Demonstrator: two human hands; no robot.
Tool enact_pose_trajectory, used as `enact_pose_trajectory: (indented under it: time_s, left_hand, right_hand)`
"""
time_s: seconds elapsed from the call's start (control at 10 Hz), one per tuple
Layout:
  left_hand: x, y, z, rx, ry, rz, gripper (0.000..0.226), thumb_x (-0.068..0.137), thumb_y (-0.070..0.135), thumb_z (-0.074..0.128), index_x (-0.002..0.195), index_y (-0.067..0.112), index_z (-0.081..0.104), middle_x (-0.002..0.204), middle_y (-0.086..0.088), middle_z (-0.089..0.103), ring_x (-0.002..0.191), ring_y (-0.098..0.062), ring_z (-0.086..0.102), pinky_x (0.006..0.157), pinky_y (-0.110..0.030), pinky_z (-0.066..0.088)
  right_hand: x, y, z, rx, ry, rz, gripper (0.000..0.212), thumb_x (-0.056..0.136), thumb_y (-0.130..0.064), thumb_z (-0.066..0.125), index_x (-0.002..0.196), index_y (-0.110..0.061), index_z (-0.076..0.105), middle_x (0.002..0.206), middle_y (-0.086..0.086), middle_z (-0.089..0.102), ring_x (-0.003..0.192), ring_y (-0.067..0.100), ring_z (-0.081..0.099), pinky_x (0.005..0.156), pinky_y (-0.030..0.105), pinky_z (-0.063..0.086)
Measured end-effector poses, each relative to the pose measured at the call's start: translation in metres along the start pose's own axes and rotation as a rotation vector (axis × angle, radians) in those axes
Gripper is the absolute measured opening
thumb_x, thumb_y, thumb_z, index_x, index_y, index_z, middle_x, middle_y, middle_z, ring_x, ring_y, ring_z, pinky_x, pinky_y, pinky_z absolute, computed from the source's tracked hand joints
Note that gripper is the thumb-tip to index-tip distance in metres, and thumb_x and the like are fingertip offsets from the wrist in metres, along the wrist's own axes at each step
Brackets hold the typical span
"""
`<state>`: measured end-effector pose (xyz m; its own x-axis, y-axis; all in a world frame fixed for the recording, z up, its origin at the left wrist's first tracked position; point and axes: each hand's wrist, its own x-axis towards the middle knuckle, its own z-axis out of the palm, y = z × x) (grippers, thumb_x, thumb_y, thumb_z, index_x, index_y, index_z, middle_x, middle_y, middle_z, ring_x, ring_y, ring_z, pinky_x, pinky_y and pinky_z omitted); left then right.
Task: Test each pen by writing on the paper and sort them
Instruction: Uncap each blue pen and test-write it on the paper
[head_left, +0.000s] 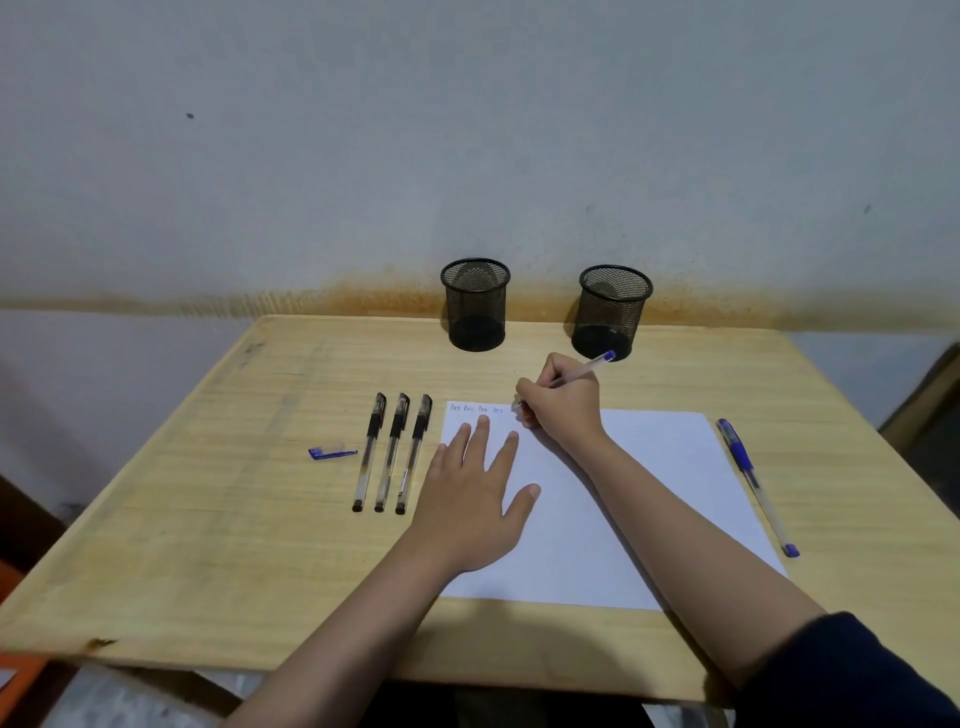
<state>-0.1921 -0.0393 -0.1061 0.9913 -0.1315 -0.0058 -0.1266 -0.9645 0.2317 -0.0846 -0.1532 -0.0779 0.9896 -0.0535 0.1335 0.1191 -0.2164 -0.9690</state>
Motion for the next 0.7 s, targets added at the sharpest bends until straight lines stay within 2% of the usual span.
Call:
enact_pose_trajectory:
  time_s: [0.2,0.7]
  left_hand:
    - [0.0007,0.0007,0.0004,0.014,0.002,-0.006,0.065,0.092,0.059,0.016,0.148,0.032,-0.004,0.159,-0.003,-0.013,0.145,-0.023,-0.016,0.118,-0.044,-0.006]
    - [0.0004,0.0010,0.0010,-0.001,0.008,-0.010,0.065,0.092,0.060,0.017,0.148,0.033,-0.004,0.159,-0.003,-0.013,0.145,-0.023,-0.016,0.117,-0.044,-0.006]
  right_hand:
    - [0.0019,0.0017,0.0017,-0.032,-0.034,-0.012,0.016,0.081,0.003,0.061,0.071,0.000,0.050,0.067,0.029,0.061,0.040,0.010,0.060,0.041,0.018,0.051]
    - [0.0044,0.0030,0.0029,-0.039,-0.009,0.032,0.021,0.080,0.002,0.063,0.068,-0.004,0.047,0.064,0.020,0.060,0.039,0.009,0.061,0.039,0.016,0.048]
